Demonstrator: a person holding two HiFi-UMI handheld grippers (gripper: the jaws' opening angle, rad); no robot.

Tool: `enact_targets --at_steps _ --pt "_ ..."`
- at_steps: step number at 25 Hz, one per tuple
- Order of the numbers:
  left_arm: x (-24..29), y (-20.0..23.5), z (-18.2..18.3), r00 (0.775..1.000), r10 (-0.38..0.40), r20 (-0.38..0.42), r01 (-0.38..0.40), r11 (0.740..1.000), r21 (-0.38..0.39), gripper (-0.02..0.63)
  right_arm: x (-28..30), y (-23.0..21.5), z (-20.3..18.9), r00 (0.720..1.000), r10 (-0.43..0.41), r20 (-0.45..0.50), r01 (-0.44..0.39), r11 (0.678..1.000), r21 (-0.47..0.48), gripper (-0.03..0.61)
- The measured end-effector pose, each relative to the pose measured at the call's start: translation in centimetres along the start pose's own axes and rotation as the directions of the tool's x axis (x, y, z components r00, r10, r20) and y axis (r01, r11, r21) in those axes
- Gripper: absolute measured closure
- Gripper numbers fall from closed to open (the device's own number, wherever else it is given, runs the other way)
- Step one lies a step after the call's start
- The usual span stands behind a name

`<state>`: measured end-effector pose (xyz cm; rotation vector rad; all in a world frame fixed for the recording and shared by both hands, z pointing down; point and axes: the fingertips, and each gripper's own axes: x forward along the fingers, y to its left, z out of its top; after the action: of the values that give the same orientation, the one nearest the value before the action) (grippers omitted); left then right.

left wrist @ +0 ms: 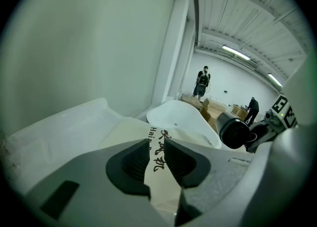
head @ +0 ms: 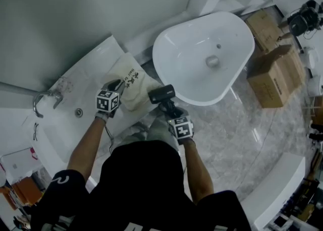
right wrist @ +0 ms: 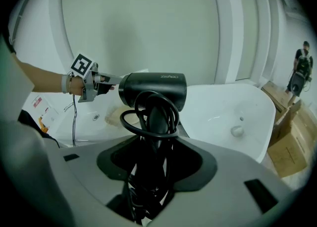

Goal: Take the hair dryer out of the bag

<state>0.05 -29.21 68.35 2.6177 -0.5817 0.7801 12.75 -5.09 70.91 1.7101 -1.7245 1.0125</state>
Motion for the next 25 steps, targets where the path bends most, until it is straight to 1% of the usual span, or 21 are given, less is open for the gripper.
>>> enact_targets --at_steps 3,6,10,13,16,20,25 --pt "-0.7 -1.4 0.3 1.000 -0.020 0.022 0.020 1.000 0.004 0.535 -1.0 -0.8 1.1 0.999 -0.010 0.041 0.010 1.000 0.020 0.380" --pt "-1.7 -2.0 0.6 0.999 -0.021 0.050 0.020 1.000 0.002 0.539 -1.3 -1.6 3.1 0.996 -0.014 0.085 0.013 1.000 0.009 0.380" --pt "-4.1 -1.5 1.2 0.995 0.013 0.098 -0.010 1.000 -0.023 0.563 -0.6 -0.9 6.7 0.991 0.013 0.130 -0.009 0.999 -0.033 0.380" --pt "-6.7 -1.0 2.2 0.987 0.049 0.156 -0.041 0.998 -0.051 0.583 0.1 0.9 9.9 0.985 0.062 0.162 -0.051 0.996 -0.069 0.380" --pt "-9.6 0.0 2.8 0.972 0.099 0.214 -0.083 0.993 -0.082 0.604 1.2 4.0 13.0 0.978 0.130 0.166 -0.110 0.986 -0.125 0.380" --pt "-13.9 1.5 3.2 0.942 0.175 0.286 -0.142 0.981 -0.131 0.614 3.2 8.1 16.2 0.964 0.215 0.154 -0.182 0.961 -0.206 0.380" --pt "-17.8 2.9 2.6 0.912 0.236 0.335 -0.180 0.965 -0.189 0.614 6.2 12.0 18.1 0.950 0.290 0.118 -0.248 0.927 -0.282 0.380"
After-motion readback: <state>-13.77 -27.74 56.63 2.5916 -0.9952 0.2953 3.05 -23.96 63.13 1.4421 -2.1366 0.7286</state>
